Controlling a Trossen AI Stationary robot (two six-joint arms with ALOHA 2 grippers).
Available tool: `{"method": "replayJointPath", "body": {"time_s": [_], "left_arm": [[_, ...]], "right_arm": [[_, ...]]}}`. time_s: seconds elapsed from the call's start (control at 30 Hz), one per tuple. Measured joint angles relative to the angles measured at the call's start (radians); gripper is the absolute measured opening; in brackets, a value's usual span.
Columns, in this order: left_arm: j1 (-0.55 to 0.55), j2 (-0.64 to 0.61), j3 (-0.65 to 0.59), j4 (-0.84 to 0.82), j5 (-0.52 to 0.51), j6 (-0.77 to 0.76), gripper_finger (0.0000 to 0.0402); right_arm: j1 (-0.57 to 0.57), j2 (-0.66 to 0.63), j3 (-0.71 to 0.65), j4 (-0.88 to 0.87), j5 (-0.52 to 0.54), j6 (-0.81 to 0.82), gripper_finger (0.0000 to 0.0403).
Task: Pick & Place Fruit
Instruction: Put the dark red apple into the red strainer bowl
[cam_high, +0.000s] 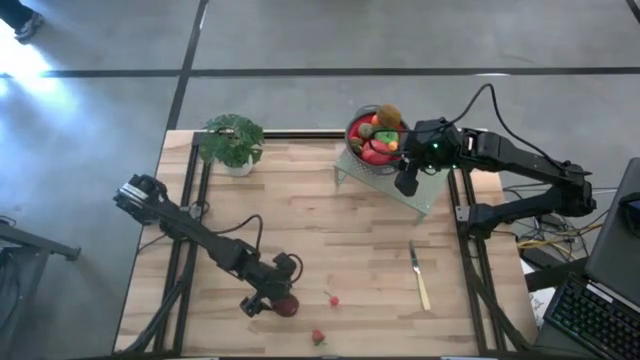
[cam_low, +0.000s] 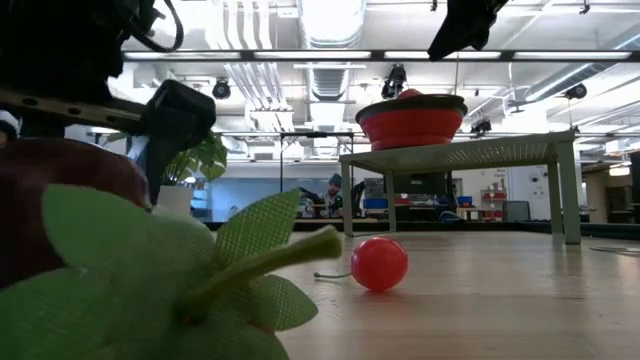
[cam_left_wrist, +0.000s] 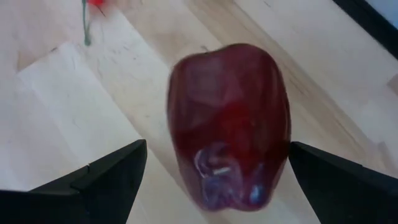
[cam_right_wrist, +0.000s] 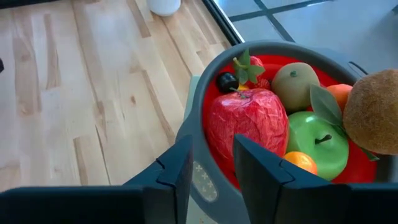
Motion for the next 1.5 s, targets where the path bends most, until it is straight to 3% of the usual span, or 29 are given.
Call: {"method": "replayJointPath", "body": {"time_s": [0.33,0.5,0.7,0.93,1.2,1.5], "left_arm": [[0.000,0.063,0.002,0.087,-0.001,0.033,0.0393],[0.000,0.080,0.002,0.127,-0.005,0.021,0.0369],[0.001,0.077,0.002,0.111,-0.035,0.005,0.0332],[0.032,0.029,0.002,0.069,-0.084,-0.049,0.0329],[0.162,-0.067,0.001,0.060,-0.085,-0.068,0.0329],[0.364,-0.168,0.001,0.131,-0.020,-0.216,0.0328]], "right_arm": [[0.000,0.000,0.000,0.000,0.000,-0.005,0.0080],[0.000,0.000,-0.002,-0.001,0.000,-0.022,0.0066],[0.000,0.000,-0.004,-0.001,-0.001,-0.021,0.0053],[0.019,0.000,-0.004,0.001,-0.003,-0.023,0.0042],[0.190,0.000,-0.035,0.139,0.004,-0.186,0.0015],[0.388,0.000,-0.185,0.402,0.202,-0.458,0.0008]]}}
